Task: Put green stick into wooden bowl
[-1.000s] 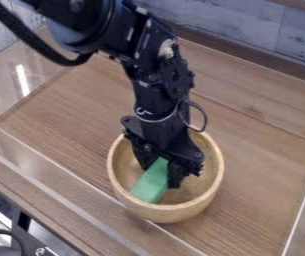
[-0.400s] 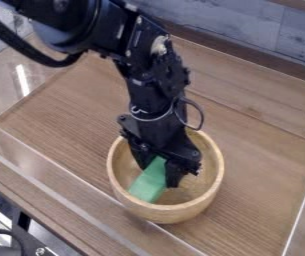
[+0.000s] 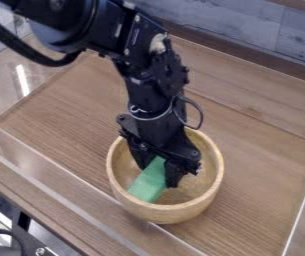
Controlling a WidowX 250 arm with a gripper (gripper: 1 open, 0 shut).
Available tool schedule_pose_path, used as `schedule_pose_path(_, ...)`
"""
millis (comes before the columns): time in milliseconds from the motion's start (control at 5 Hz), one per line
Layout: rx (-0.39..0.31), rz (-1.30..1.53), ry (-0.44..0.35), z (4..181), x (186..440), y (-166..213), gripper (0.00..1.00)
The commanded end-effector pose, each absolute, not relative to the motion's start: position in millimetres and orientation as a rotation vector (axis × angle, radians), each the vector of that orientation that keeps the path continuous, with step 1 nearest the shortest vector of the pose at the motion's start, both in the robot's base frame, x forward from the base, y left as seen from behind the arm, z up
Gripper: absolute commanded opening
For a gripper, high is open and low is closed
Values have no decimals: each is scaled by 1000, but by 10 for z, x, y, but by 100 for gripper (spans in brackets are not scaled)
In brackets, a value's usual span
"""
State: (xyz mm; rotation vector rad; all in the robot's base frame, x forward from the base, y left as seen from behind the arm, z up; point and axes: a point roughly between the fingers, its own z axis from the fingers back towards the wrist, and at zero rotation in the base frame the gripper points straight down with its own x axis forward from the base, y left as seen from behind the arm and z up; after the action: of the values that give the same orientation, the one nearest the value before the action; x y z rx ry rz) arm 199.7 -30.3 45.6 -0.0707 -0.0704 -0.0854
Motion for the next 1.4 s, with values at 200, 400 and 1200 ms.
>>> schedule_pose_path(200,-78,-93,-50,471,1932,-312,0)
schedule_pose_path(400,-80,-91,-43,464,1918,-322,0)
schedule_pose_path(1200,-91,-71,-20,517,1907,-330,100)
